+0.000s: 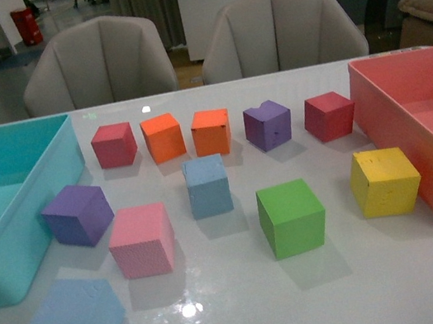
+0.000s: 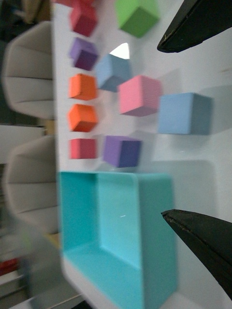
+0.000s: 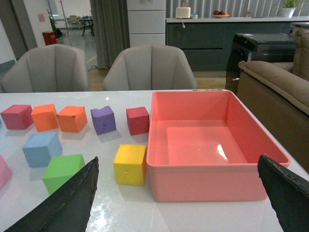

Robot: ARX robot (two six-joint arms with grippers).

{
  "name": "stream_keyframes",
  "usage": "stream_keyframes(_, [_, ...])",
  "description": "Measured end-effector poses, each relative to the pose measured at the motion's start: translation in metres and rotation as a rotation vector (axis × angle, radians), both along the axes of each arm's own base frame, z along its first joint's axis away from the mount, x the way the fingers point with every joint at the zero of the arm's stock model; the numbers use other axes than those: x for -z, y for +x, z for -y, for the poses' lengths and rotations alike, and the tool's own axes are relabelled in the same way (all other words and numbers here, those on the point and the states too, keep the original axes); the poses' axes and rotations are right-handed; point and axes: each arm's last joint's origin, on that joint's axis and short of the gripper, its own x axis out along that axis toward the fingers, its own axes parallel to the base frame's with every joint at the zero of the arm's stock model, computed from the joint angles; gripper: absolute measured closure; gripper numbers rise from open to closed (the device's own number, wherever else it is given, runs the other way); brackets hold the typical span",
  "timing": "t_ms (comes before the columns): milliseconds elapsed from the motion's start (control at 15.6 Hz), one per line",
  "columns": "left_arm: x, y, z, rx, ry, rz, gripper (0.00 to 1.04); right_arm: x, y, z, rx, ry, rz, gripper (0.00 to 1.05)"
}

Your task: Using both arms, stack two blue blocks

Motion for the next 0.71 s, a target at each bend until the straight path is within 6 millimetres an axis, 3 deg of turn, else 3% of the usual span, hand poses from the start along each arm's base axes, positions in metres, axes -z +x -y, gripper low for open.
stream_keyframes(64, [-0.001,0.001,0.0,0.02,-0.008,-0.076,0.07,0.0,0.0,0.0,0.0,0.0,0.0,0.06])
stream_keyframes(193, [-0.007,0.005,0.001,0.049,-0.011,-0.037,0.07,0.0,0.0,0.0,0.0,0.0,-0.001,0.06])
stream_keyframes(385, [-0.009,0.026,0.005,0.121,-0.006,-0.049,0.07,0.0,0.0,0.0,0.0,0.0,0.0,0.06])
stream_keyframes(449, [-0.01,0.042,0.01,0.178,0.009,-0.067,0.07,0.0,0.0,0.0,0.0,0.0,0.0,0.06])
stream_keyframes(706, [-0.012,0.056,0.013,0.211,0.015,-0.078,0.07,0.0,0.0,0.0,0.0,0.0,0.0,0.06])
